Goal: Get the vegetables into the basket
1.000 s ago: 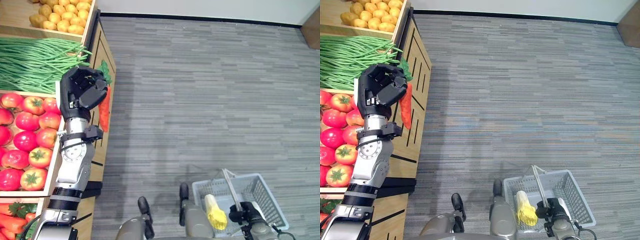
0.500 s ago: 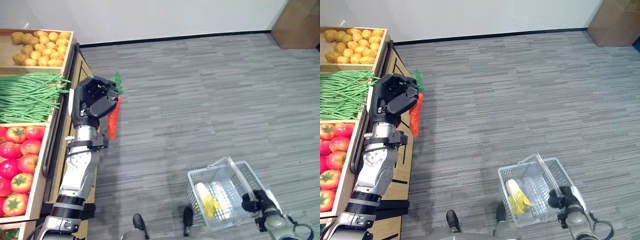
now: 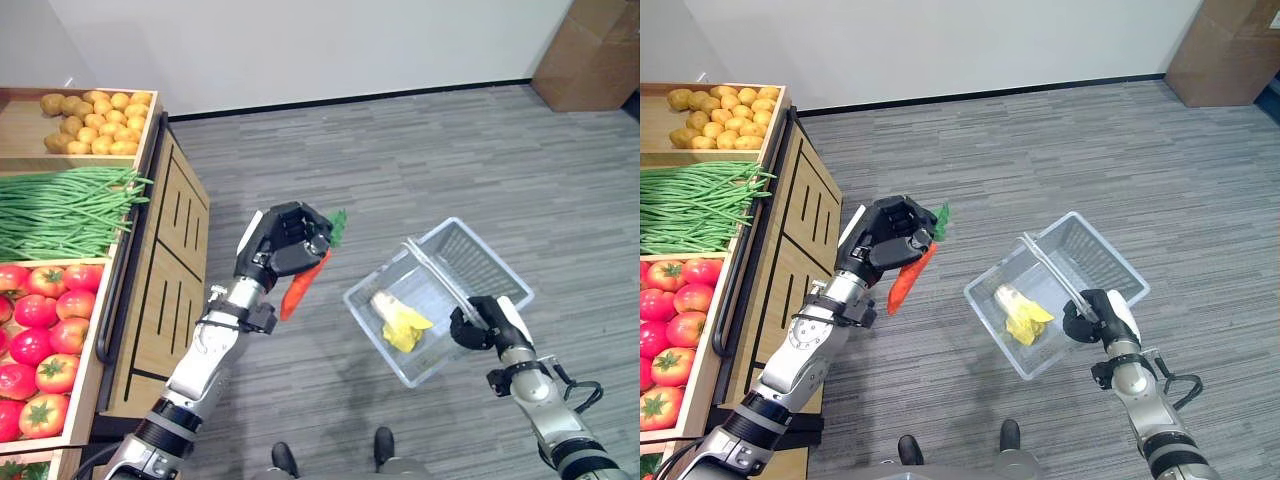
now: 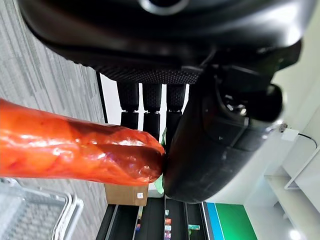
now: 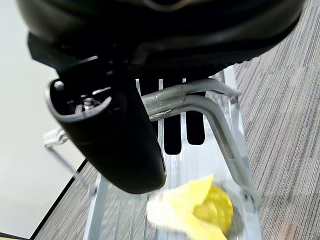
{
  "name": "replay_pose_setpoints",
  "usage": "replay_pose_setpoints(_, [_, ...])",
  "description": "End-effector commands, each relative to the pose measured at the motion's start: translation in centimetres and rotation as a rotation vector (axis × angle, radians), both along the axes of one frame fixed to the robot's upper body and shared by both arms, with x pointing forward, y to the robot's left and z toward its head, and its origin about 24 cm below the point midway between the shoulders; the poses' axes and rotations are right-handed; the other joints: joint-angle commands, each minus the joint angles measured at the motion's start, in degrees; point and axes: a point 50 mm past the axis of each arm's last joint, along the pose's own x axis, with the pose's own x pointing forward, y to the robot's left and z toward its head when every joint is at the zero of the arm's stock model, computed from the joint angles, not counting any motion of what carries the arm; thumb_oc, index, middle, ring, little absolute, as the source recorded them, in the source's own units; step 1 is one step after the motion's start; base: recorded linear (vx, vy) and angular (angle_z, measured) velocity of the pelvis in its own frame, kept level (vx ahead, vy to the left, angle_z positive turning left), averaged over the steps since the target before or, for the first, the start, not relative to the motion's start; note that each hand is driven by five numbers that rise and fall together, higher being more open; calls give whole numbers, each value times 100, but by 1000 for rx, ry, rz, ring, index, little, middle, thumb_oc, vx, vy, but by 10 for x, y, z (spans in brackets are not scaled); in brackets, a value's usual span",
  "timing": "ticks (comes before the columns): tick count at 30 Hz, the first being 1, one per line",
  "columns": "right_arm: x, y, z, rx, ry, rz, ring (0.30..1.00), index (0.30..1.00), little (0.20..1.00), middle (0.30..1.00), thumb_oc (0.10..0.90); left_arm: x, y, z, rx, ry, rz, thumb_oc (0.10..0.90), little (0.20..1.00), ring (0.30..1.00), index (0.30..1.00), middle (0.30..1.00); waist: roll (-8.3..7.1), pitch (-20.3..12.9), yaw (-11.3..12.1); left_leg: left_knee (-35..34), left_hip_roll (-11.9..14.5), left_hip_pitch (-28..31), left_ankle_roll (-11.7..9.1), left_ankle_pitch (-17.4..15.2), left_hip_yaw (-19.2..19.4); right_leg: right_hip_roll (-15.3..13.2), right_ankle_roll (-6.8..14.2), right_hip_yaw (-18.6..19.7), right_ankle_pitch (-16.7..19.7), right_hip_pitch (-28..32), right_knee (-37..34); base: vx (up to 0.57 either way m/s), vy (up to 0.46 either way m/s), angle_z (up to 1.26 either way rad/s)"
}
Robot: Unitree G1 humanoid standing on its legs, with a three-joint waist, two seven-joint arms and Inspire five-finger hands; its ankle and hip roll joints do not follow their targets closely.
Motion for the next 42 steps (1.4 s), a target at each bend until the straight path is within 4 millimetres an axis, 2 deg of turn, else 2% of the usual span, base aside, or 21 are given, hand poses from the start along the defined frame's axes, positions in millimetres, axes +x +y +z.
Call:
replay_pose_setpoints(1, [59,31,89,22,-448,157,300,300,300,300,400,7,-20,19,-62,-102,-70,400,300,300,300,300,-199,-517,-4,-3,55,-107,-247,-50,-203,-333,421,107,191,-218,-7,0,0,0])
replay_pose_setpoints(3, [65,49,99,58,-502,207,300,300,300,300,400,10,-33,14,-62,-70,-89,400,300,300,300,300,-200,-522,-8,-3,53,-102,-238,-48,-192,-331,419,128,191,-214,-7,-8,-15,-5])
replay_pose_setpoints(4, [67,65,108,101,-547,254,300,300,300,300,400,13,-44,5,-62,-29,-92,400,300,300,300,300,-210,-530,-32,-3,59,-90,-235,-48,-187,-327,412,126,191,-209,-7,5,-21,-5])
replay_pose_setpoints(11, [59,103,129,271,-667,378,300,300,300,300,400,16,-60,-18,-17,65,-69,400,300,300,300,300,-245,-523,-110,-3,82,-67,-232,-44,-129,-300,398,169,200,-231,-6,1,-2,0])
replay_pose_setpoints(16, [43,118,136,349,-686,469,300,300,300,300,400,22,-55,-32,41,106,26,400,300,300,300,300,-283,-533,-184,-3,120,-49,-252,-39,-59,-275,394,220,199,-263,1,-1,-11,-7])
replay_pose_setpoints(19, [39,120,137,376,-690,488,300,300,300,300,400,25,-53,-35,47,117,62,400,300,300,300,300,-295,-541,-209,-3,130,-43,-258,-37,-46,-265,393,228,200,-268,4,2,-5,-1])
replay_pose_setpoints(24, [25,138,135,511,-663,562,300,300,300,300,400,33,-52,-37,32,144,151,400,300,300,300,300,-320,-515,-286,-3,141,-46,-279,-22,5,-236,393,248,204,-299,11,-9,-5,-5])
replay_pose_setpoints(33, [9,162,136,597,-611,706,300,300,300,300,400,38,-62,-31,37,121,161,400,300,300,300,300,-342,-459,-368,-3,162,-81,-297,-2,66,-230,396,327,228,-389,28,-13,0,-7])
replay_pose_setpoints(39, [5,172,139,640,-599,762,300,300,300,300,400,35,-67,-47,108,170,165,400,300,300,300,300,-343,-444,-389,-3,167,-72,-303,2,93,-230,394,343,243,-408,45,0,0,0])
replay_pose_setpoints(40, [4,173,139,643,-602,764,300,300,300,300,400,36,-66,-50,133,173,175,429,341,341,341,341,-345,-443,-393,-3,168,-69,-303,4,95,-231,394,344,245,-410,49,0,0,0])
replay_pose_setpoints(41, [4,173,139,643,-602,764,300,300,300,300,400,36,-66,-50,133,172,175,545,503,503,503,503,-344,-442,-394,-3,168,-69,-303,4,96,-231,394,344,245,-410,49,0,0,0])
replay_pose_setpoints(42, [5,174,141,643,-605,770,300,300,300,300,400,36,-63,-57,201,182,196,900,1000,1000,1000,1000,-346,-445,-396,-3,172,-68,-308,4,104,-233,395,346,248,-410,43,-5,2,-3])
